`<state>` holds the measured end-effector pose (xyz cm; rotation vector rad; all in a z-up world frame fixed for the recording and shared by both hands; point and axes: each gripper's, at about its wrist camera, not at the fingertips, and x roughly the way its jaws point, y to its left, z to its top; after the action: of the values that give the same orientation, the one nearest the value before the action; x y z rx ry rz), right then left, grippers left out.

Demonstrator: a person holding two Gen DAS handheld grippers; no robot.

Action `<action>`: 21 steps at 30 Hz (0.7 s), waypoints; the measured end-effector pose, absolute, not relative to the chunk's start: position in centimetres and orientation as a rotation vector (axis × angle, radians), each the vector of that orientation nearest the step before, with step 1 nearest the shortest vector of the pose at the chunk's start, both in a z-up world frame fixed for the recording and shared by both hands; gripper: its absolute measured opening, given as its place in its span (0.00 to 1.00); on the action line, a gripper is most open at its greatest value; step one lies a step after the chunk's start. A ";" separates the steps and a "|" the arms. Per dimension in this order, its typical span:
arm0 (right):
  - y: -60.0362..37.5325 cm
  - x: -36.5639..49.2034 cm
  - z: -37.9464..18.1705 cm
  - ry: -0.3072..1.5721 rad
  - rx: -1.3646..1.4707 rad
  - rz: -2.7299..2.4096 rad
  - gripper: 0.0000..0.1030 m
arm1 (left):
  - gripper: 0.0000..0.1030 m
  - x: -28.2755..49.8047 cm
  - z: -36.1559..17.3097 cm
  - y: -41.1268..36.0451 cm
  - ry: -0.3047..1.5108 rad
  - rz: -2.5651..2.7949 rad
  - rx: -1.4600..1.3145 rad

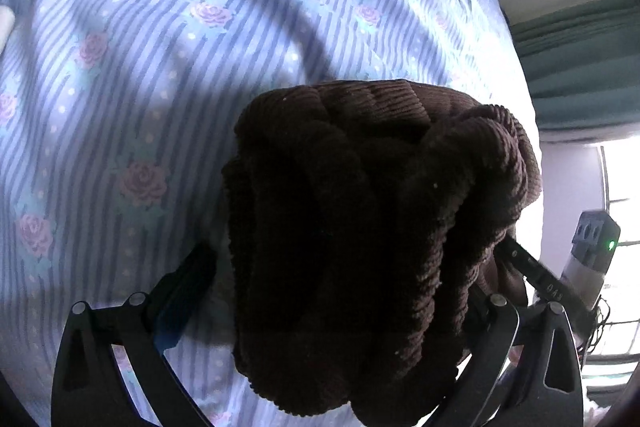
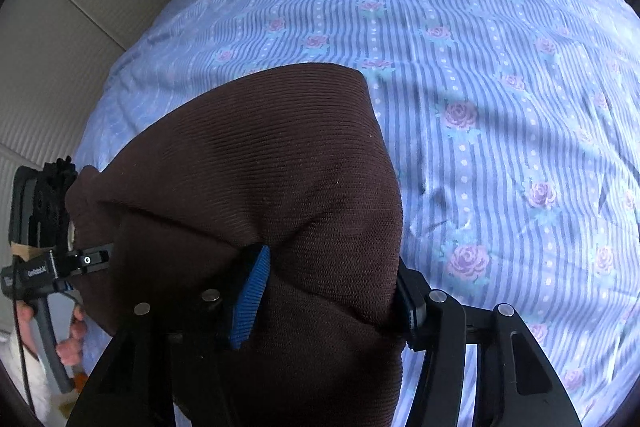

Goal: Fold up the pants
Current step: 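Grasp the bundle with the right gripper while the left gripper holds it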

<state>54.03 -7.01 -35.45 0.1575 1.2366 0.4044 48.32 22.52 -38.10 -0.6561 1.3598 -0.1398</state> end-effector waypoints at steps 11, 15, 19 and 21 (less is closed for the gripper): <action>-6.8 53.0 -33.1 1.196 0.164 0.410 0.39 | 0.54 47.1 -35.0 22.2 1.239 -0.138 -0.701; -6.8 52.3 -31.0 1.167 0.166 0.415 0.36 | 0.54 45.6 -32.9 22.0 1.209 -0.135 -0.668; -7.2 51.2 -28.9 1.144 0.173 0.405 0.35 | 0.53 44.7 -30.5 21.5 1.180 -0.153 -0.638; -7.5 50.4 -27.5 1.130 0.172 0.397 0.35 | 0.53 44.4 -29.1 21.0 1.165 -0.165 -0.622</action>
<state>50.39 -7.48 -27.49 0.1718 1.1295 0.3971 44.36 21.01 -29.09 -0.6225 1.1652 -0.1653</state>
